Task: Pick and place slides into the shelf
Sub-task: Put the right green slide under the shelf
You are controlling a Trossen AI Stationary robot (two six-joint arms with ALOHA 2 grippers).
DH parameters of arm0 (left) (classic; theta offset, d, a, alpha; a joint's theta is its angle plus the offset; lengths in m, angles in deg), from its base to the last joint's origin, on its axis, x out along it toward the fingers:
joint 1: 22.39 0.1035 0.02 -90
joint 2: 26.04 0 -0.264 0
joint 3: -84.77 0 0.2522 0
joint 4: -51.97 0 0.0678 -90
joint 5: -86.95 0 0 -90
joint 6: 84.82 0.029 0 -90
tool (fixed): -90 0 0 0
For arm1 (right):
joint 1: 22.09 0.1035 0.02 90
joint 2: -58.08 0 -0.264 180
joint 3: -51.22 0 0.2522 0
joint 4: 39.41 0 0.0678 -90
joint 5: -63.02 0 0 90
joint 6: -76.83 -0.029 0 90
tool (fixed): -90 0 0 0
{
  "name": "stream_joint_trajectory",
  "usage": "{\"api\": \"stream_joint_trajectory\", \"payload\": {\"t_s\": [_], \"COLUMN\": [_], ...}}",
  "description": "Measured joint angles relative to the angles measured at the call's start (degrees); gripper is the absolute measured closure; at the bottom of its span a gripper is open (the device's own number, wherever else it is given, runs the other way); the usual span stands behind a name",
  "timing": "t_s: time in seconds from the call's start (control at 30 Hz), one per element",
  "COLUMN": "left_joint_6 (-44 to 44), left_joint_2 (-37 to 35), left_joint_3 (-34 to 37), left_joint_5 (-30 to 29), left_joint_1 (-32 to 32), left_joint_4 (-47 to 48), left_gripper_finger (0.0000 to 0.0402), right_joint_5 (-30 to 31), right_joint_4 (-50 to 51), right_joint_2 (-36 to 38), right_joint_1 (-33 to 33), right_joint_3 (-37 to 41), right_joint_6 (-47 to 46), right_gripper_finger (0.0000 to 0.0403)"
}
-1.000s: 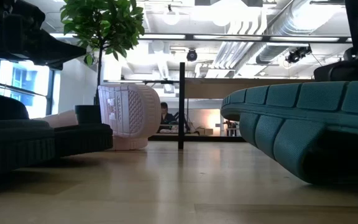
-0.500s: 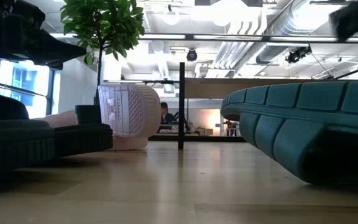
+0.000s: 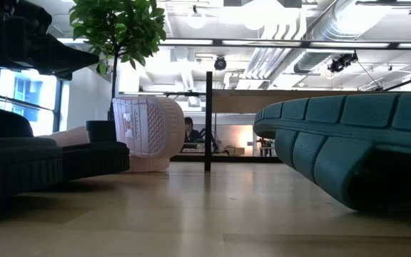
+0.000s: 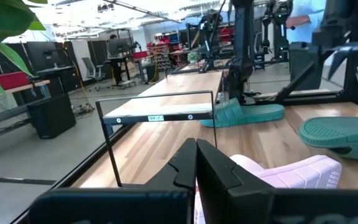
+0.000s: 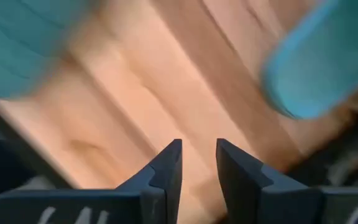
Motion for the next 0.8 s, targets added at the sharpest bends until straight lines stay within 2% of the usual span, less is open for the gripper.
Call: {"api": "stream_joint_trajectory", "payload": {"t_s": [0.13, 0.3, 0.4, 0.67, 0.8], "left_joint_6": [0.0, 0.0, 0.0, 0.0, 0.0], "left_joint_2": [0.0, 0.0, 0.0, 0.0, 0.0], "left_joint_3": [0.0, 0.0, 0.0, 0.0, 0.0], "left_joint_5": [0.0, 0.0, 0.0, 0.0, 0.0], "left_joint_1": [0.0, 0.0, 0.0, 0.0, 0.0], "left_joint_4": [0.0, 0.0, 0.0, 0.0, 0.0], "left_gripper_finger": [0.0401, 0.0401, 0.0401, 0.0401, 0.0401], "right_joint_5": [0.8, -2.4, -1.2, -0.3, 0.7], "right_joint_4": [-2.3, -14.5, -19.1, -19.4, -17.8], "right_joint_2": [-0.5, -0.5, -0.5, -0.5, -0.5], "right_joint_1": [1.6, 1.2, 0.4, -2.4, -3.7], "right_joint_3": [5.5, 16.0, 20.7, 24.9, 26.1], "right_joint_6": [-4.0, -4.3, -4.3, -2.9, -5.2], "right_gripper_finger": [0.0320, 0.0320, 0.0321, 0.0321, 0.0321]}}
